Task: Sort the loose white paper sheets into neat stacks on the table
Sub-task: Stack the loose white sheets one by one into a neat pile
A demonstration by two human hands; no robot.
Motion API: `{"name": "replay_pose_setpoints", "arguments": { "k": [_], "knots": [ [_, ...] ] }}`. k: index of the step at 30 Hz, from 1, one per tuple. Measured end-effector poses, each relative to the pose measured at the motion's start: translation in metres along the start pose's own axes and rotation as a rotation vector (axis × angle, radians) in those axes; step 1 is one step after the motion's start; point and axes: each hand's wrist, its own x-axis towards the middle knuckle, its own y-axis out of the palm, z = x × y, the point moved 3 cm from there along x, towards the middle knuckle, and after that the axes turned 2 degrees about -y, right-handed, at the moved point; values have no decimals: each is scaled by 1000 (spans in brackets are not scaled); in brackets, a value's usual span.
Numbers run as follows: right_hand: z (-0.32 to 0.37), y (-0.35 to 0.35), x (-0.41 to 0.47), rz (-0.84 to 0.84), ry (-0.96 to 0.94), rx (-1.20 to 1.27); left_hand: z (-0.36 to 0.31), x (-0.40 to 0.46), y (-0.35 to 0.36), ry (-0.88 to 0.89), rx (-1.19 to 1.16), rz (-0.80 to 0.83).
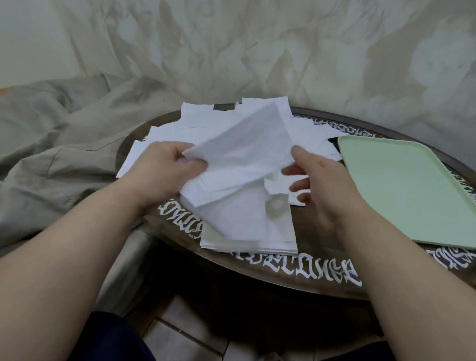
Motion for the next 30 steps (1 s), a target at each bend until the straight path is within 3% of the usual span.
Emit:
{"name": "replay_pose_setpoints", "arguments": {
  "k": [6, 11, 14, 18, 21, 25, 30],
  "knots": [
    [12, -1, -1, -1, -151, -35, -2, 0, 16, -18, 102, 63],
    [7, -2, -3, 156, -96, -185, 12, 8, 2, -81, -19, -215],
    [-6, 0, -3, 197, 12, -61, 23, 13, -11, -110, -66, -410],
    [-19, 1, 0, 184, 177, 73, 32, 15, -22, -118, -175, -585],
    [-25, -1, 1, 167, 157, -93, 33, 14, -28, -122, -259, -641],
    [-31, -1, -2, 222, 182, -160, 29, 13, -28, -112, -255, -550],
    [-21, -6, -1, 191, 99, -421, 20, 8, -5, -76, -217, -191]
  ]
}}
